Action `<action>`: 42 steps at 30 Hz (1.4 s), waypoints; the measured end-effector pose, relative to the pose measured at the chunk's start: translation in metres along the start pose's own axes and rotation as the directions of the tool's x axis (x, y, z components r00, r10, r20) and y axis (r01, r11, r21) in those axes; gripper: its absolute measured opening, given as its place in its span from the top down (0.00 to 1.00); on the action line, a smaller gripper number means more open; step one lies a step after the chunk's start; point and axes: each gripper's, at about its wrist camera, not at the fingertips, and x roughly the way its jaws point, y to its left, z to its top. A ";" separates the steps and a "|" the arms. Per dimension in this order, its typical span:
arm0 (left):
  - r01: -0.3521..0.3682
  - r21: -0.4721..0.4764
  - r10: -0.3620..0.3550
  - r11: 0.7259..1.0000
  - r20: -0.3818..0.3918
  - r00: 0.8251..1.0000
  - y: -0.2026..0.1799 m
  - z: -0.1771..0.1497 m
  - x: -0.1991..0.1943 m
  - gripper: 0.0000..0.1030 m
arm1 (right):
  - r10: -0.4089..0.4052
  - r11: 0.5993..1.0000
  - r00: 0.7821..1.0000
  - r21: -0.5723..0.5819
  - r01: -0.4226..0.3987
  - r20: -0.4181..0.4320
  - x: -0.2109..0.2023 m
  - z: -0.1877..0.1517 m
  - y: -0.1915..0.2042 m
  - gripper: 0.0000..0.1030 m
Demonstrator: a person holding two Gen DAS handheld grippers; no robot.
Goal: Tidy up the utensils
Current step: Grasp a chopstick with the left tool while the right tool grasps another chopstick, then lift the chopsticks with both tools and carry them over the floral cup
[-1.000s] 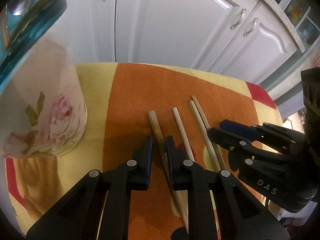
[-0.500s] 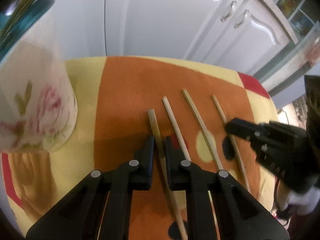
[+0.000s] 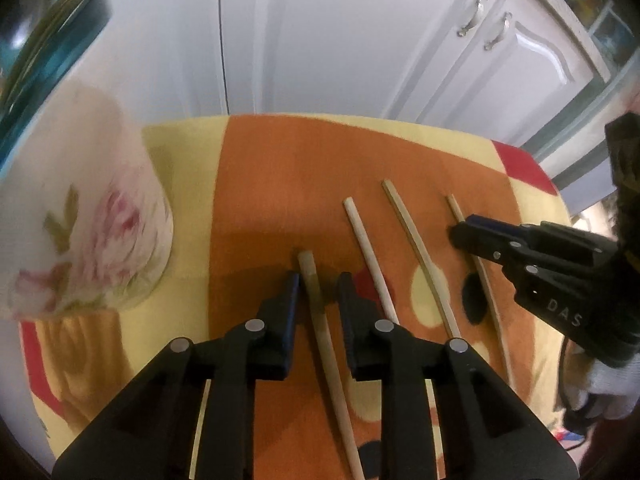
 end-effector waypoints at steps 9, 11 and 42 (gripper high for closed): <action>0.101 -0.003 -0.100 0.995 0.075 0.992 0.008 -0.007 -0.043 0.93 | 0.087 0.996 0.987 0.017 -0.090 0.136 -0.068 -0.018 0.008 0.95; 0.119 0.003 -0.119 0.993 0.111 0.987 0.010 -0.009 -0.063 0.93 | 0.105 0.994 0.980 0.012 -0.109 0.167 -0.086 -0.025 0.012 0.95; 0.179 0.025 -0.170 0.984 0.456 0.874 0.051 -0.050 -0.266 0.94 | 0.200 0.973 0.895 -0.191 -0.132 0.398 -0.220 -0.041 0.105 0.95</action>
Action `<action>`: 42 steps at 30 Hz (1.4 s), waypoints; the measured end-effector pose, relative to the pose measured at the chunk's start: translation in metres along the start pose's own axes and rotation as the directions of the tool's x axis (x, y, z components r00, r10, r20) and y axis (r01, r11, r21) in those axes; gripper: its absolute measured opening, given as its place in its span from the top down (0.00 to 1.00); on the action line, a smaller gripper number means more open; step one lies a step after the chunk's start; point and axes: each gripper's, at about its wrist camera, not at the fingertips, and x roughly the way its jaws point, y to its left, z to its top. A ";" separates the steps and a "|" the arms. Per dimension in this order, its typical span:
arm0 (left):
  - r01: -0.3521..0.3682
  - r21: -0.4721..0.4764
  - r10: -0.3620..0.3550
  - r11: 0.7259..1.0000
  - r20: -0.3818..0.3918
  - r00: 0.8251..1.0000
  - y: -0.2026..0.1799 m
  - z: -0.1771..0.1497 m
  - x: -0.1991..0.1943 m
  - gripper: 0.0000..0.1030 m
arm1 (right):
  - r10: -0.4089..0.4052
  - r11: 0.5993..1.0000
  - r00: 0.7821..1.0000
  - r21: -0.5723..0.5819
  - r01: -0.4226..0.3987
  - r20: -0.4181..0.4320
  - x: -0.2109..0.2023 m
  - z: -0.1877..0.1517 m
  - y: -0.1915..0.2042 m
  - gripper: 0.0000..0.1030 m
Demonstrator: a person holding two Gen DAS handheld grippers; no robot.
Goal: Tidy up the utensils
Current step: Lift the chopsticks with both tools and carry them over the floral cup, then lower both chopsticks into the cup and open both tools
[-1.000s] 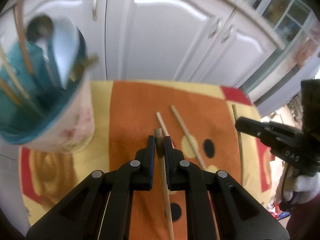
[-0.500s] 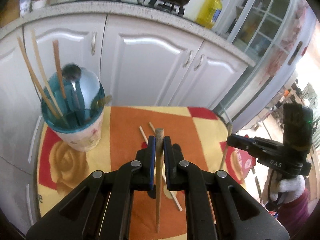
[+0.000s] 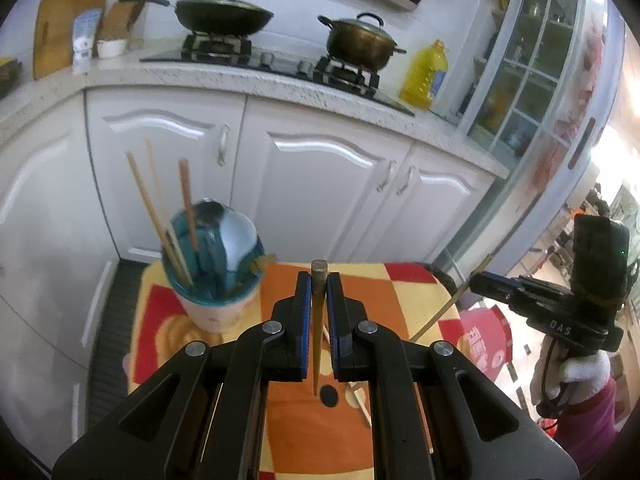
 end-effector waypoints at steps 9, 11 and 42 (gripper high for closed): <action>-0.071 -0.038 0.076 0.997 0.146 0.986 0.032 0.047 -0.053 0.94 | 0.056 0.997 0.997 -0.065 -0.052 0.061 0.011 0.051 0.031 0.95; -0.090 -0.042 0.096 0.995 0.177 0.980 0.038 0.058 -0.062 0.94 | 0.068 0.994 0.996 -0.084 -0.063 0.062 0.016 0.063 0.038 0.95; -0.281 -0.040 0.283 0.959 0.081 0.956 0.094 0.088 0.046 0.94 | 0.095 0.994 0.993 -0.053 -0.099 -0.073 0.161 0.099 0.047 0.95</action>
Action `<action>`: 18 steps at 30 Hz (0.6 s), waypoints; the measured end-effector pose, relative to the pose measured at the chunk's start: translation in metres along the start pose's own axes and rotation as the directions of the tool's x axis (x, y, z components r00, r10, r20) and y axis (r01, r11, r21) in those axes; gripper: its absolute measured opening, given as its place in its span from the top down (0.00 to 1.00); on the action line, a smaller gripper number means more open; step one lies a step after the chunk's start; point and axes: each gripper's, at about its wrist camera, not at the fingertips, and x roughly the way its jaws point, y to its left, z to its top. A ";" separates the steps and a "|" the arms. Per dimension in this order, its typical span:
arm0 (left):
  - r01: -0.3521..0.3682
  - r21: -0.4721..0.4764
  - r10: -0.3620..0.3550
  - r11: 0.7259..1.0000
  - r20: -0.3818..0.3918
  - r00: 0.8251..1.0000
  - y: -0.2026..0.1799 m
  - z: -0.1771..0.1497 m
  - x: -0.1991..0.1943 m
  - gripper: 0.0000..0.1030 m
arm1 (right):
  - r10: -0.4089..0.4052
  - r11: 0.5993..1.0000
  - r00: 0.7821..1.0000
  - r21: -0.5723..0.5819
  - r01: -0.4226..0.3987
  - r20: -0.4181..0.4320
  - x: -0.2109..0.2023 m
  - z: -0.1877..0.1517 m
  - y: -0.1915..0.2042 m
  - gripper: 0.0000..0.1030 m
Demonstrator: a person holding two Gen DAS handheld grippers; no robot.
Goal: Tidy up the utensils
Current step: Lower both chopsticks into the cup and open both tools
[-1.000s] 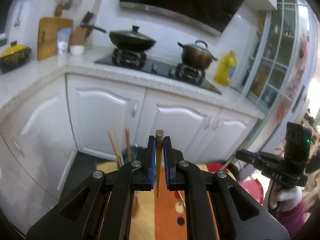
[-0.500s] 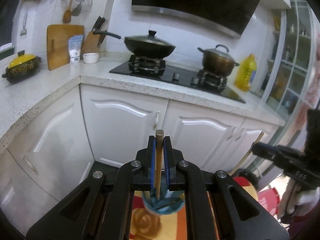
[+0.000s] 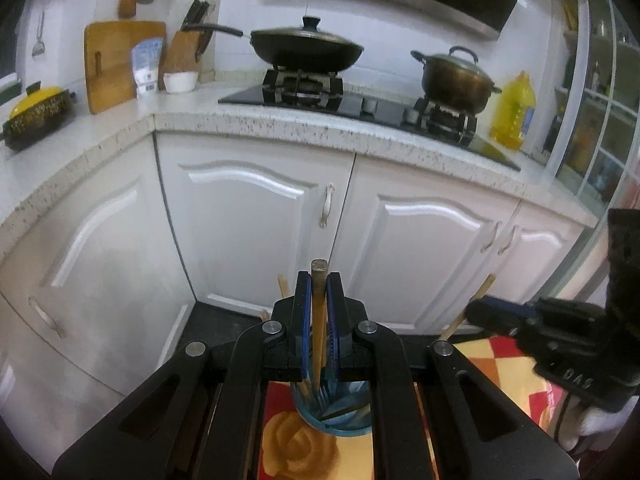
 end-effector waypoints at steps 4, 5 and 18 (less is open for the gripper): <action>-0.004 0.002 0.004 1.000 -0.038 0.999 -0.004 -0.013 0.016 0.94 | 0.001 0.999 0.999 0.033 0.000 -0.038 0.014 -0.013 -0.010 0.95; -0.003 0.002 0.003 1.000 -0.044 0.999 -0.005 -0.015 0.018 0.94 | 0.004 0.999 0.999 0.038 -0.003 -0.041 0.016 -0.013 -0.012 0.95; 0.012 -0.031 -0.013 0.999 -0.040 0.999 -0.005 -0.020 0.005 0.78 | -0.007 0.993 0.998 0.116 0.013 -0.055 -0.003 -0.034 -0.032 0.74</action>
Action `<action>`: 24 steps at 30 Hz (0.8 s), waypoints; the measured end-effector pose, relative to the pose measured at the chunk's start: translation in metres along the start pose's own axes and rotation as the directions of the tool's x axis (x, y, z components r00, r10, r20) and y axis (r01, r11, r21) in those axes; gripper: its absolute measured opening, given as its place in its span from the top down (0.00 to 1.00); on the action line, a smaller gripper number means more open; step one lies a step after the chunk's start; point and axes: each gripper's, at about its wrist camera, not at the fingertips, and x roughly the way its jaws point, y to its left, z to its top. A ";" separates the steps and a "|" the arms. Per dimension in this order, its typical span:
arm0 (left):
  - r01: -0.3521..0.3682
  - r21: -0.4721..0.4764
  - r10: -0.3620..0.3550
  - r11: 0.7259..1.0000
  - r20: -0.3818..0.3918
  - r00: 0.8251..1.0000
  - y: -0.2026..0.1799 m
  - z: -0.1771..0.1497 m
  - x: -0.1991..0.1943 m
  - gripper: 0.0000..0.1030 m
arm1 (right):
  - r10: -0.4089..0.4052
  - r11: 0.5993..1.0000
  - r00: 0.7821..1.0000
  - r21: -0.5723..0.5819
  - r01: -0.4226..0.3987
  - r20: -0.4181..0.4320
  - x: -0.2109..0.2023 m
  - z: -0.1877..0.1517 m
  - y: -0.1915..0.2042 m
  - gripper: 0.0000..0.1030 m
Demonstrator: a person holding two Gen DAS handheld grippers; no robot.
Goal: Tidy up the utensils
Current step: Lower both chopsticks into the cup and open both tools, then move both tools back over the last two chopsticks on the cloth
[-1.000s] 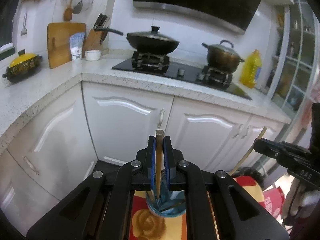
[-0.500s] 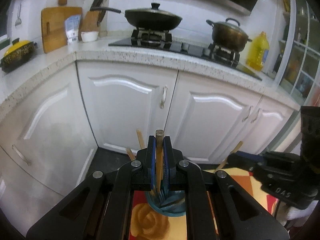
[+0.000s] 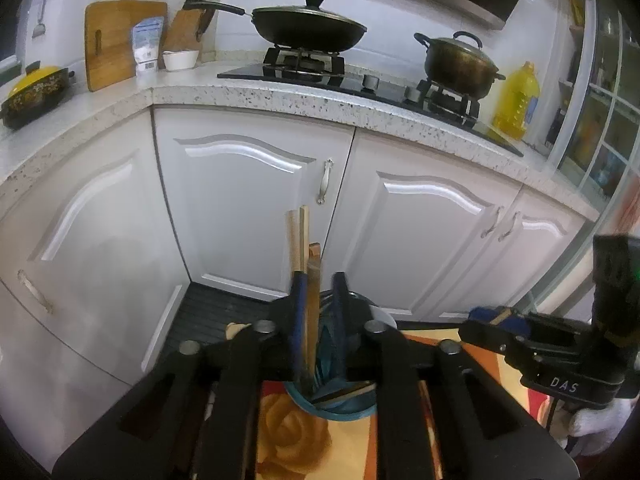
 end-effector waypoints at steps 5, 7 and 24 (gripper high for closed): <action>0.017 -0.015 -0.017 1.000 0.013 1.000 -0.002 -0.008 -0.014 0.60 | -0.002 1.000 1.000 0.030 0.001 0.006 -0.013 -0.014 -0.006 0.72; 0.011 -0.009 -0.011 1.000 0.011 1.000 -0.005 -0.012 -0.017 0.60 | 0.001 0.999 1.000 0.039 -0.001 0.013 -0.019 -0.019 -0.007 0.72; -0.012 0.089 0.017 0.996 -0.059 0.998 -0.054 -0.096 -0.021 0.59 | -0.112 0.990 0.992 0.081 0.117 -0.057 -0.050 -0.107 -0.028 0.65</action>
